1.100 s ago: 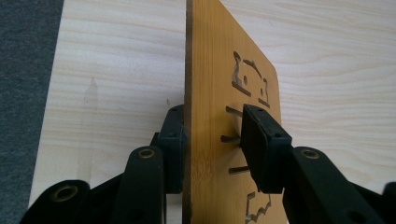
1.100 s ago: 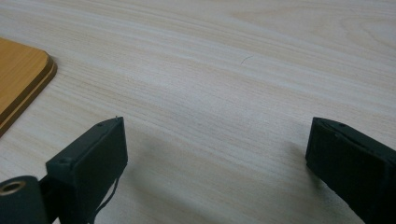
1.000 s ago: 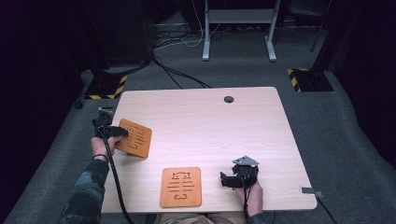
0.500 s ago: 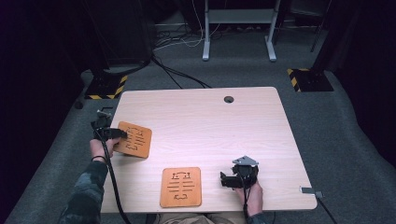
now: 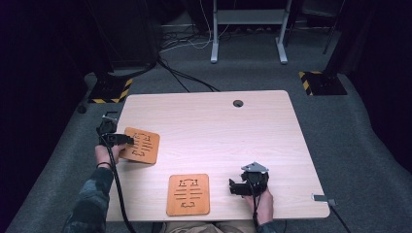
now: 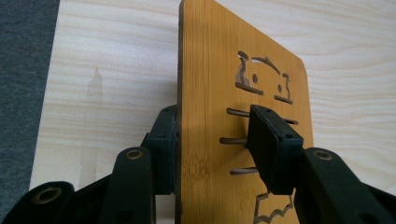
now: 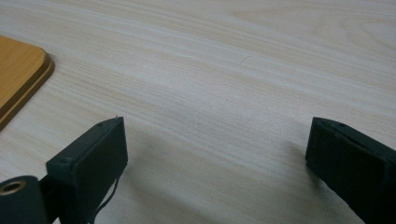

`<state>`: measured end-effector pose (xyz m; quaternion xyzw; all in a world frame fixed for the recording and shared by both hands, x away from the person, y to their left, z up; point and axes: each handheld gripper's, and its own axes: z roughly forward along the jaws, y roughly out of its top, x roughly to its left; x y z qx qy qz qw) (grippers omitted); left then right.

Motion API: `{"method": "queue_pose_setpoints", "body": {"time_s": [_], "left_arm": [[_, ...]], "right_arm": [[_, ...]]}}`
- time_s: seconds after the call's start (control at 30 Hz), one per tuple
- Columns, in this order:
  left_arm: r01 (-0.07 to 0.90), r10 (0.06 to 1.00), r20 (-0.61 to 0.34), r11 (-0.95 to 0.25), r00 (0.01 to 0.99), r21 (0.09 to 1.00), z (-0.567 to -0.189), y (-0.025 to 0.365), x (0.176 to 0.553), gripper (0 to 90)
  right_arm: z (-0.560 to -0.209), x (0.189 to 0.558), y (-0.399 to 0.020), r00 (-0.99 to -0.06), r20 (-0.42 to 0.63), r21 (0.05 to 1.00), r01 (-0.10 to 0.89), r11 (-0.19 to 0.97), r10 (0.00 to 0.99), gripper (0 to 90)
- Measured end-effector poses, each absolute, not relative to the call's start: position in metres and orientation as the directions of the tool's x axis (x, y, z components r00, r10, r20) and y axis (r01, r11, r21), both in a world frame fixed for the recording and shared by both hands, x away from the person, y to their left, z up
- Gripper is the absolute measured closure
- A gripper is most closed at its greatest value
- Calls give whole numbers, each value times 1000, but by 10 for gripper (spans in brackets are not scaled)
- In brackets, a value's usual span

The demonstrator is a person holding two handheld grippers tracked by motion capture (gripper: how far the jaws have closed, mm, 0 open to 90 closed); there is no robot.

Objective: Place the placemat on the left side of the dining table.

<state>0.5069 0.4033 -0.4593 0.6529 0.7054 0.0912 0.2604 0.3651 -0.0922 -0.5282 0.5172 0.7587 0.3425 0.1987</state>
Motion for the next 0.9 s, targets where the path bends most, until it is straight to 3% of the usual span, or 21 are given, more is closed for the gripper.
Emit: {"method": "queue_pose_setpoints", "body": {"time_s": [0.3, 0.9], "left_arm": [[873, 966, -258, 131, -6, 470, -462, 404, 509, 544], [879, 968, -251, 125, -6, 461, -467, 405, 512, 527]], "right_arm": [[-529, 366, -88, -400, 14, 707, 652, 274, 917, 0], [-529, 366, -87, -396, 13, 703, 656, 274, 918, 0]]}}
